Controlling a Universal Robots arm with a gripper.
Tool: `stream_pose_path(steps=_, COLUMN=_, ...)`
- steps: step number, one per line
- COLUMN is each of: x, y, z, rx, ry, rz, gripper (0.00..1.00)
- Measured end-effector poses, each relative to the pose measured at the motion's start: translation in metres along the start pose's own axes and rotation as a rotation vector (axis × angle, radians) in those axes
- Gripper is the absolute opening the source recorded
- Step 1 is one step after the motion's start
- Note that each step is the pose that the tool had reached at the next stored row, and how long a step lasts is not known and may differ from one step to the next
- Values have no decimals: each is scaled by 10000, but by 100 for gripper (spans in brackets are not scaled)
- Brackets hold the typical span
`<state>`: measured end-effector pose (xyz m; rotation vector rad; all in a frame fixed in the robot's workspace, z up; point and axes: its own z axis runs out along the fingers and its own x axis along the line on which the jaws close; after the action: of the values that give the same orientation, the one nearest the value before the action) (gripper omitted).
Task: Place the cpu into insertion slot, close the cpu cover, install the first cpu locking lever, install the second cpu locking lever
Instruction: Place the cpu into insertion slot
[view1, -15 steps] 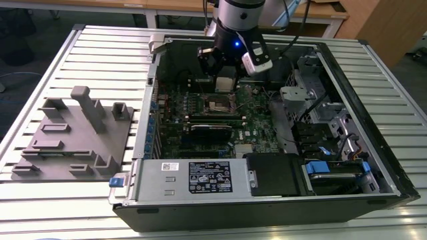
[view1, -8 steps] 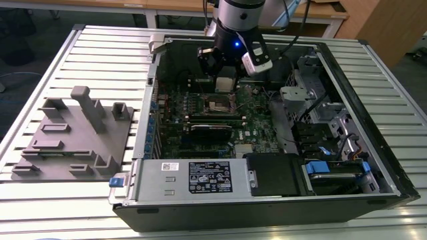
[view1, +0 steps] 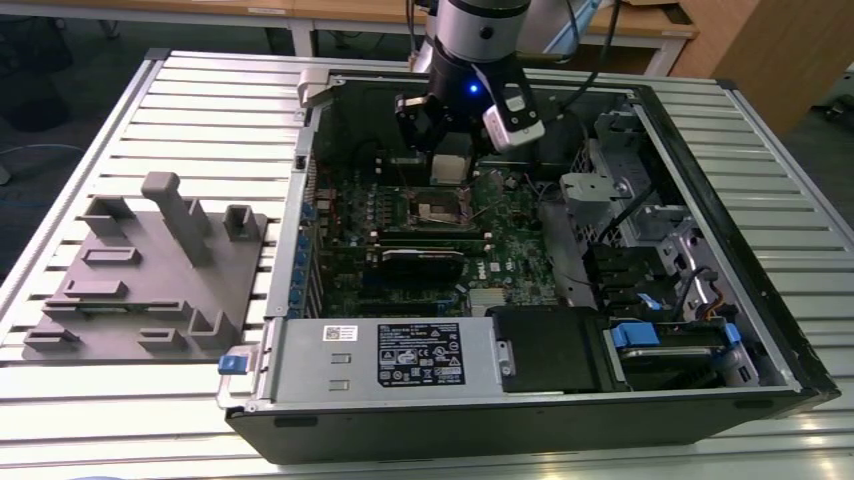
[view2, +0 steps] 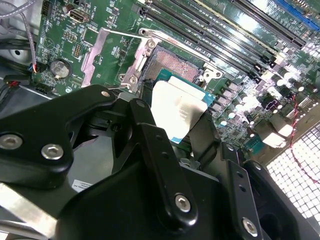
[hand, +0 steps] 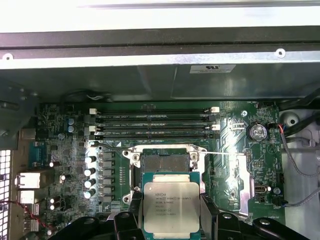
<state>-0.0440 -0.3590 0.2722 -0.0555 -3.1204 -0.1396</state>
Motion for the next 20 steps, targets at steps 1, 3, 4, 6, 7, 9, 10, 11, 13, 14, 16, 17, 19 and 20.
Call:
stream_pose_path(steps=1, x=0, y=0, z=1, rx=0, ry=-5, rz=55, gripper=54)
stream_pose_path(steps=3, x=0, y=0, z=2, rx=-3, ry=-16, rz=180, gripper=54)
stream_pose_path(steps=4, x=0, y=0, z=3, rx=-4, ry=-22, rz=249, gripper=54)
stream_pose_path(steps=6, x=0, y=0, z=4, rx=-8, ry=-37, rz=410, gripper=54)
stream_pose_path(steps=7, x=0, y=0, z=5, rx=-10, ry=-45, rz=501, gripper=54)
stream_pose_path(steps=9, x=0, y=0, z=6, rx=-14, ry=-61, rz=672, gripper=54)
stream_pose_path(steps=10, x=0, y=0, z=6, rx=-16, ry=-68, rz=753, gripper=54)
stream_pose_path(steps=11, x=0, y=0, z=6, rx=-16, ry=-74, rz=825, gripper=54)
stream_pose_path(steps=13, x=0, y=0, z=6, rx=-17, ry=-77, rz=858, gripper=54)
stream_pose_path(steps=14, x=0, y=0, z=6, rx=-17, ry=-77, rz=859, gripper=54)
stream_pose_path(steps=16, x=0, y=-1, z=6, rx=-17, ry=-77, rz=861, gripper=54)
stream_pose_path(steps=17, x=0, y=-1, z=6, rx=-17, ry=-78, rz=861, gripper=54)
stream_pose_path(steps=19, x=0, y=0, z=6, rx=-17, ry=-78, rz=861, gripper=54)
stream_pose_path(steps=20, x=0, y=-1, z=6, rx=-16, ry=-77, rz=862, gripper=54)
